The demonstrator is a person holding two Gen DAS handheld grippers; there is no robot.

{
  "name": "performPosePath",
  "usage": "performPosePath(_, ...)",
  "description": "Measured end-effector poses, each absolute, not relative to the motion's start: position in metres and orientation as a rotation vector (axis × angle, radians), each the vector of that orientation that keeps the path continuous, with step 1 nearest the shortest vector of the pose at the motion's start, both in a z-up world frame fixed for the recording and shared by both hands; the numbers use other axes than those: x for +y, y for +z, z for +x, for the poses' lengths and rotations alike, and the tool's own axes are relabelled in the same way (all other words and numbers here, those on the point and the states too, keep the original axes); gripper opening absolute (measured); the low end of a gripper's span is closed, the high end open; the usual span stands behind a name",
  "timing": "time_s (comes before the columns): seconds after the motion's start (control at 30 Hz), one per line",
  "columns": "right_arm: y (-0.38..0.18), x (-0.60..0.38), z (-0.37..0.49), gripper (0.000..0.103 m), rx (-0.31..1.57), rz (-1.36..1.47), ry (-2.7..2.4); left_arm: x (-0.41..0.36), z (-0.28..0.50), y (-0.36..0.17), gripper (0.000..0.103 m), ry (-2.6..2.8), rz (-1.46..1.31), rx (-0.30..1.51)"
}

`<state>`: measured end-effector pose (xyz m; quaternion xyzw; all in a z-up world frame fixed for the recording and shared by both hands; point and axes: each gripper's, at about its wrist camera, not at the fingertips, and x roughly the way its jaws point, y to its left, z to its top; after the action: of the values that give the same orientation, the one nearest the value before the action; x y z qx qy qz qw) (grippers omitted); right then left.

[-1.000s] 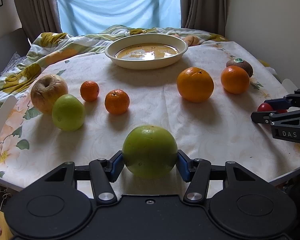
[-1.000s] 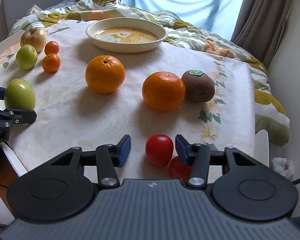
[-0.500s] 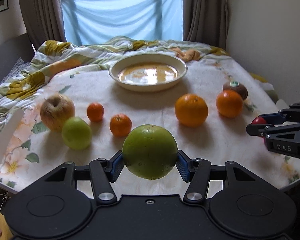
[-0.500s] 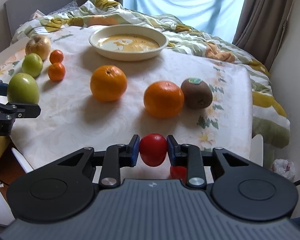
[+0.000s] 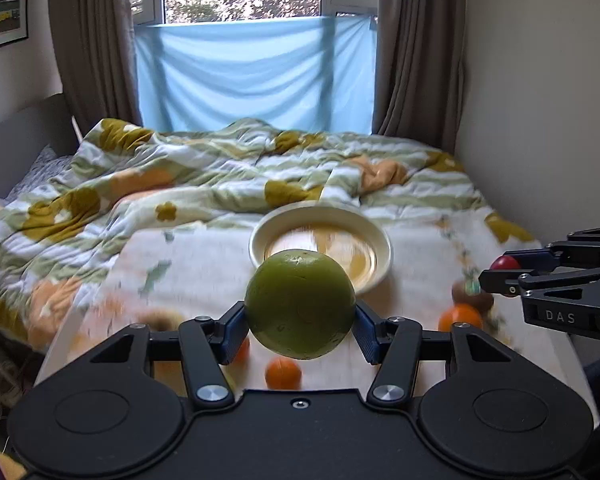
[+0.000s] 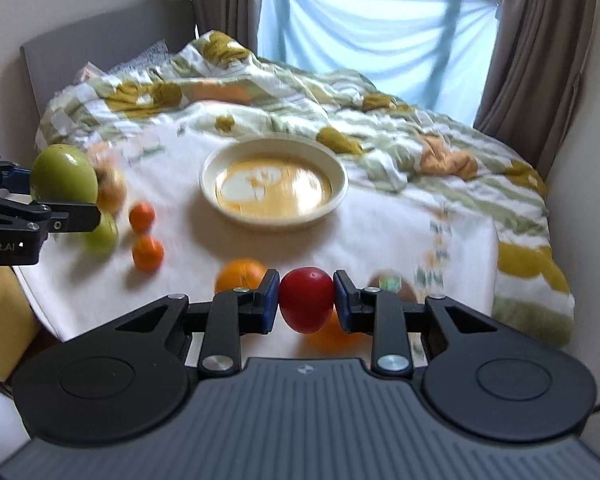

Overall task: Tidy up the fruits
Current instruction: 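Lift the green pomelo and red tomato and carry both toward the white bowl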

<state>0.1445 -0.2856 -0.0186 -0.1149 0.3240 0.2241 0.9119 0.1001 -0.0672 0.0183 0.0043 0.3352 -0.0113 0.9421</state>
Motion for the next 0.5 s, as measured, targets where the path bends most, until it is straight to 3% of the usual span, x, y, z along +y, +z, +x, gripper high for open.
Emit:
performPosePath(0.2, 0.016, -0.264, 0.185, 0.044, 0.652, -0.196, 0.448, -0.046, 0.151, 0.041, 0.060, -0.066, 0.059, 0.709)
performPosePath(0.5, 0.020, -0.231, 0.267, 0.044, 0.672, -0.149, 0.413, -0.021, 0.245, 0.025, 0.060, -0.158, 0.063, 0.777)
